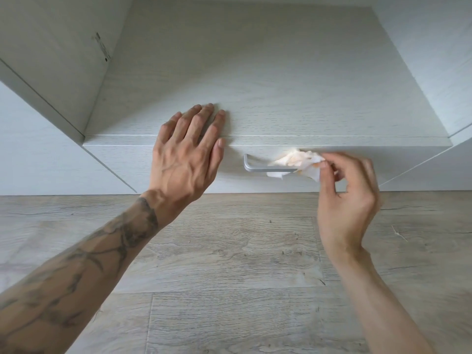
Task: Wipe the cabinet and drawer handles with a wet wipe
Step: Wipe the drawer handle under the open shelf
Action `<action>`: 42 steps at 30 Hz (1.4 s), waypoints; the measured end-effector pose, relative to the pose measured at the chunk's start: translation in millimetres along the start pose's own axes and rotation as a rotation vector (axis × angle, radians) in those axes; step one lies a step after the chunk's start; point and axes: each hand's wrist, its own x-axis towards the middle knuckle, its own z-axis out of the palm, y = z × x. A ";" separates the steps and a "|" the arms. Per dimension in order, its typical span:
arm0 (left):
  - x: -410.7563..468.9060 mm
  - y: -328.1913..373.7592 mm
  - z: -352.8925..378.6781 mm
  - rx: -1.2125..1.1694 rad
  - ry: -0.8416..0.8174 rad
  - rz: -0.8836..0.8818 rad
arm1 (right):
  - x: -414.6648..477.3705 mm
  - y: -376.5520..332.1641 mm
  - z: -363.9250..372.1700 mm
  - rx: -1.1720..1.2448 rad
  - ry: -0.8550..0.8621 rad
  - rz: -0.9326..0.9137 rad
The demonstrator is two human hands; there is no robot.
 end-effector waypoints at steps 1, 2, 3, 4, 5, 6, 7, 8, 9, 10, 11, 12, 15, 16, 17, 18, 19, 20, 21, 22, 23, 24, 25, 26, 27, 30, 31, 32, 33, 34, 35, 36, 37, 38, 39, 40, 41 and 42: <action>-0.3 -0.3 0.2 0.002 0.000 0.001 | -0.3 -2.6 3.2 0.025 -0.025 0.053; -0.5 -0.2 0.3 0.001 -0.001 0.000 | -1.2 -4.4 6.1 0.046 -0.052 0.097; -0.7 0.2 0.3 -0.002 -0.001 -0.001 | -2.1 -5.2 8.2 0.071 -0.064 0.137; -0.7 0.5 0.5 -0.003 -0.001 -0.002 | -2.9 -4.8 9.4 0.099 -0.058 0.176; -0.6 0.5 0.6 -0.004 0.001 -0.002 | -3.7 -3.5 9.9 0.127 -0.037 0.217; -0.5 0.0 0.7 -0.004 0.002 0.000 | -4.8 -1.9 10.1 0.150 -0.011 0.258; -0.5 -0.3 0.8 -0.004 0.002 0.001 | -6.0 -0.9 10.2 0.160 0.010 0.294; -0.5 -0.6 0.8 -0.004 0.003 0.002 | -7.0 -1.5 10.5 0.160 0.022 0.316; -0.6 -0.8 0.7 -0.004 0.005 0.002 | -8.1 -4.2 11.5 0.163 0.018 0.322; -0.8 -0.7 0.5 -0.004 0.007 0.002 | -9.4 -8.9 12.6 0.179 0.002 0.320; -0.7 -0.4 0.4 -0.005 0.009 0.002 | -10.3 -14.6 14.5 0.210 -0.024 0.325; -0.5 -0.1 0.3 -0.007 0.009 0.002 | -10.7 -19.5 16.6 0.240 -0.047 0.337; -0.2 0.3 0.3 -0.011 0.001 -0.001 | -6.4 -26.9 23.3 0.256 -0.024 0.413; -0.1 0.1 0.0 -0.010 -0.001 -0.002 | -4.4 -27.5 25.4 0.259 0.002 0.436; -0.1 0.1 -0.2 -0.010 -0.002 -0.002 | -2.9 -27.8 27.3 0.268 0.023 0.451; -0.1 -0.1 -0.4 -0.011 -0.001 -0.001 | -2.0 -28.6 28.7 0.282 0.035 0.462; -0.2 -0.1 -0.4 -0.012 -0.001 0.001 | -1.8 -29.3 30.0 0.297 0.041 0.473; -0.4 -0.2 -0.3 -0.013 0.000 0.002 | -2.5 -29.6 30.6 0.301 0.043 0.478; -0.7 0.0 -0.2 -0.014 0.000 0.002 | -4.0 -29.7 30.5 0.297 0.044 0.478; -0.9 0.2 0.1 -0.014 0.000 0.003 | -6.2 -30.0 29.3 0.291 0.043 0.474; -1.3 0.2 0.3 -0.015 0.002 0.004 | -8.7 -30.2 27.2 0.287 0.038 0.464; -1.7 -0.1 0.6 -0.015 0.004 0.005 | -11.5 -30.3 24.5 0.281 0.028 0.451; -1.7 -0.3 1.0 -0.015 0.008 0.005 | -13.7 -30.4 21.5 0.271 0.015 0.440; -1.5 -0.6 1.3 -0.014 0.015 0.004 | -14.7 -30.5 19.1 0.263 0.001 0.432; -1.4 -0.5 1.4 -0.012 0.020 0.000 | -14.4 -30.4 17.5 0.267 -0.010 0.431; -0.7 0.2 1.6 -0.011 0.023 -0.003 | -3.4 -27.1 18.7 0.342 -0.022 0.485; -0.6 0.5 1.6 -0.011 0.020 -0.002 | 0.6 -25.6 19.7 0.344 -0.026 0.488; -0.6 0.5 1.6 -0.011 0.018 -0.001 | 2.2 -24.3 20.2 0.331 -0.039 0.481; -1.0 0.5 1.5 -0.012 0.016 0.000 | 0.7 -23.9 19.2 0.310 -0.054 0.468; -1.5 0.6 1.3 -0.013 0.014 0.000 | -2.9 -25.0 16.9 0.286 -0.065 0.453; -2.0 0.6 1.3 -0.013 0.013 -0.002 | -7.4 -26.5 14.3 0.271 -0.073 0.433; -2.1 0.5 1.4 -0.011 0.014 -0.004 | -11.6 -28.6 12.0 0.273 -0.079 0.414; -2.2 0.7 1.5 -0.009 0.015 -0.007 | -13.7 -30.1 10.3 0.287 -0.083 0.401; -1.9 0.7 1.6 -0.007 0.015 -0.011 | -12.1 -30.3 10.4 0.304 -0.082 0.401; -1.3 0.7 1.8 -0.007 0.014 -0.013 | -7.7 -28.4 12.4 0.315 -0.076 0.423; -1.0 0.9 2.0 -0.008 0.012 -0.013 | -1.8 -25.7 14.6 0.318 -0.068 0.461; -0.7 0.9 2.3 -0.007 0.011 -0.011 | 3.4 -23.0 16.6 0.314 -0.064 0.498; -0.6 0.6 2.5 -0.005 0.012 -0.009 | 5.6 -21.2 17.5 0.307 -0.065 0.521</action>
